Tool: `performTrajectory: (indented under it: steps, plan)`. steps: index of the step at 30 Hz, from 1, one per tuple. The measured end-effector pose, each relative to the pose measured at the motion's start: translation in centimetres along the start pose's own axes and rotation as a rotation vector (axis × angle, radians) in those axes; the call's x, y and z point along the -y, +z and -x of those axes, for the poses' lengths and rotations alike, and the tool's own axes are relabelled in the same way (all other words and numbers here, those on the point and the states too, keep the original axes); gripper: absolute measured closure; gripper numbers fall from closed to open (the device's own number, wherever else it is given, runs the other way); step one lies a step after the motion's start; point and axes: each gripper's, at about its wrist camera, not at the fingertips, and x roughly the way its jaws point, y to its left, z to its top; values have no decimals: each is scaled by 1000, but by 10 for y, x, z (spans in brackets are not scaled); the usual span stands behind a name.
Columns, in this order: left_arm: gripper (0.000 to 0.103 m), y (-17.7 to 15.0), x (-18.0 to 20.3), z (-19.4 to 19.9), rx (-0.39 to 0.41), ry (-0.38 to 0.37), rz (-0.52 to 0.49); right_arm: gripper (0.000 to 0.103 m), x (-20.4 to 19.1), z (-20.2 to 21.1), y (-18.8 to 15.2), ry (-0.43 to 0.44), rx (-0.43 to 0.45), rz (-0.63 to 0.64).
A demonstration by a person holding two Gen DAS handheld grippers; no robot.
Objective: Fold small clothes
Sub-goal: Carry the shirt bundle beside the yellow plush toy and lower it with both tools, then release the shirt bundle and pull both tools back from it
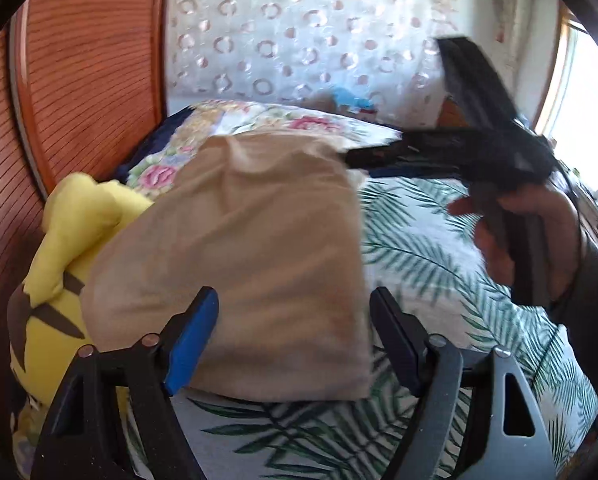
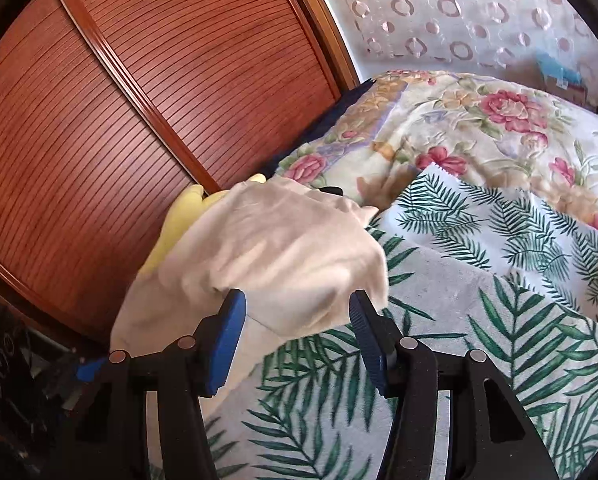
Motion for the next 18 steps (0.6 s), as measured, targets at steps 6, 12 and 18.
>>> performTrajectory:
  steps: [6, 12, 18]
  plan:
    - [40, -7, 13, -14, -80, -11, -66, 46, 10, -21, 6, 32, -30, -63]
    - [92, -8, 12, -13, -65, 9, -99, 45, 34, -49, 21, 48, -59, -169]
    - [96, -6, 5, 0, -26, -12, -65, 87, 32, -70, 44, 95, -40, -169]
